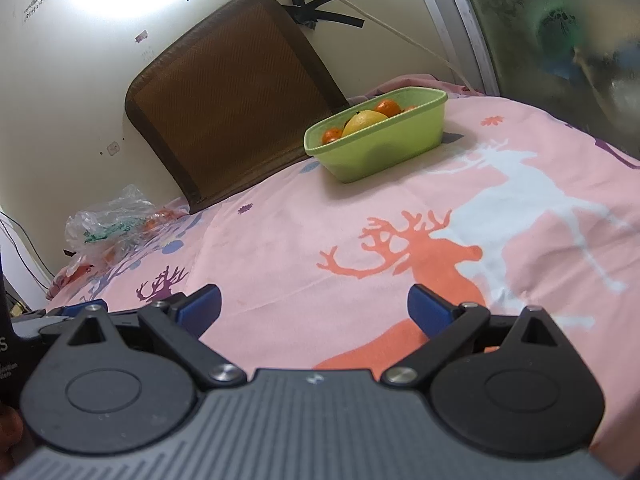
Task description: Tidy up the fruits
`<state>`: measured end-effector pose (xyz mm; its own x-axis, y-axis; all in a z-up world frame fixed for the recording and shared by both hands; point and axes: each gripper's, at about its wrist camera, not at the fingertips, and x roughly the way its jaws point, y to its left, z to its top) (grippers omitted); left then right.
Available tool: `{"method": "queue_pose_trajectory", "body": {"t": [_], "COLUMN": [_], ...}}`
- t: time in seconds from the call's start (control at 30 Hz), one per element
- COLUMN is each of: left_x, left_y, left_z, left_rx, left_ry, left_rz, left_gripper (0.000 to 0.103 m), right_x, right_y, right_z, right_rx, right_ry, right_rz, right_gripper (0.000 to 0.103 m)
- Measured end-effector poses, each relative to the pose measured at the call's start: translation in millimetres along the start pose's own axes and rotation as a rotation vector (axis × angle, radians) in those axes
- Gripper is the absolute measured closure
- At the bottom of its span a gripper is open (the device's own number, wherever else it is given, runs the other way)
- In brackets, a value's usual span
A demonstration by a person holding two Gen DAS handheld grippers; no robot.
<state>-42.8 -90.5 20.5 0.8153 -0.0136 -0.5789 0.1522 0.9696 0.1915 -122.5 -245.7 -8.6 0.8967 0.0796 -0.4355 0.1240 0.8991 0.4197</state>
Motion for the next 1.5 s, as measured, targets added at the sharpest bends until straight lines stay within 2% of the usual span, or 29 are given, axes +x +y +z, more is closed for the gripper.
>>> {"method": "queue_pose_trajectory", "body": {"t": [0.63,1.5], "left_x": [4.7,5.1], "left_y": [-2.2,-2.4], "left_z": [-1.1,-0.6], "left_rx": [-0.003,-0.008], "left_ry": [0.033,0.042], "left_rz": [-0.016,-0.001], "left_gripper": [0.0,0.0], "right_x": [-1.2,-1.0], "right_y": [-2.0,-1.6], "right_z": [-1.0,-0.9], "right_rx": [0.006,0.004], "right_ry": [-0.001,-0.001], "right_rz": [0.001,0.0], "right_gripper": [0.002,0.002]}}
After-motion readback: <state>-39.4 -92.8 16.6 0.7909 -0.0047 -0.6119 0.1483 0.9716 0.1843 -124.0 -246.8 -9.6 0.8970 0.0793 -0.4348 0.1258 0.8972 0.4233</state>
